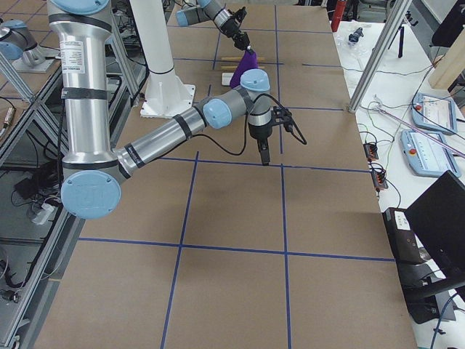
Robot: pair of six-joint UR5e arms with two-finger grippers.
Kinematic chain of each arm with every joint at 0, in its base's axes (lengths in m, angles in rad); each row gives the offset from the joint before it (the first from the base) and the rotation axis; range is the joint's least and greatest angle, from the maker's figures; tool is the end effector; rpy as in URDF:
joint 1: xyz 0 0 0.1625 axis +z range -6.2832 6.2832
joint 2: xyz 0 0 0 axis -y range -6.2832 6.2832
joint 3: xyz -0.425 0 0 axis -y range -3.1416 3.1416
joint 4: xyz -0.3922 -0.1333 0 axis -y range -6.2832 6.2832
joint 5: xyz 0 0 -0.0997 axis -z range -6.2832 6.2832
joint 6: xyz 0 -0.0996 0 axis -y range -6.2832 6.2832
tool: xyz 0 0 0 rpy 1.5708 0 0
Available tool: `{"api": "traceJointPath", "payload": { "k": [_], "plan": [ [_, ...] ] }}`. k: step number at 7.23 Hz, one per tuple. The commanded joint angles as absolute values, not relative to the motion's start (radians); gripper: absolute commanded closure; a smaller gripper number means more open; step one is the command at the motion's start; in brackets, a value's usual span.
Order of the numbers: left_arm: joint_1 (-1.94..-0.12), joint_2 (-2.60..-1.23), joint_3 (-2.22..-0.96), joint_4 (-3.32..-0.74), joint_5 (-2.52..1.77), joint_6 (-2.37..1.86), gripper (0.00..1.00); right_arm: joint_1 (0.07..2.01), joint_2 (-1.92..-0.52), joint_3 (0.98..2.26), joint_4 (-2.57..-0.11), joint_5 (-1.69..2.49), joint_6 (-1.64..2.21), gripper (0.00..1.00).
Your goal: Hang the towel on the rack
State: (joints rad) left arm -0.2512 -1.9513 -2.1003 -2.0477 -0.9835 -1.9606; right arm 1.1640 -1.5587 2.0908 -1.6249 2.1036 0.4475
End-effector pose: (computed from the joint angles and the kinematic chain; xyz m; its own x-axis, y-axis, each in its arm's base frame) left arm 0.4358 -0.3064 0.1646 -0.1153 -0.2970 -0.9479 0.7468 0.6033 -0.2799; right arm -0.1104 -0.4654 0.4188 0.7819 -0.1479 0.6057 0.0144 0.9755 0.2195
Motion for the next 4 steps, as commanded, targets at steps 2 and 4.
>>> {"api": "traceJointPath", "payload": {
  "k": [2,4],
  "plan": [
    [-0.201,-1.716,-2.195,-2.039,-0.896,-1.962,1.0,1.207,-1.562,2.042,-1.638,2.181,0.371,0.0],
    [-0.207,-1.579,-2.232,-2.04,-0.888,-1.962,1.0,1.207,-1.56,2.04,-1.637,2.181,0.373,0.0]
  ]
}}
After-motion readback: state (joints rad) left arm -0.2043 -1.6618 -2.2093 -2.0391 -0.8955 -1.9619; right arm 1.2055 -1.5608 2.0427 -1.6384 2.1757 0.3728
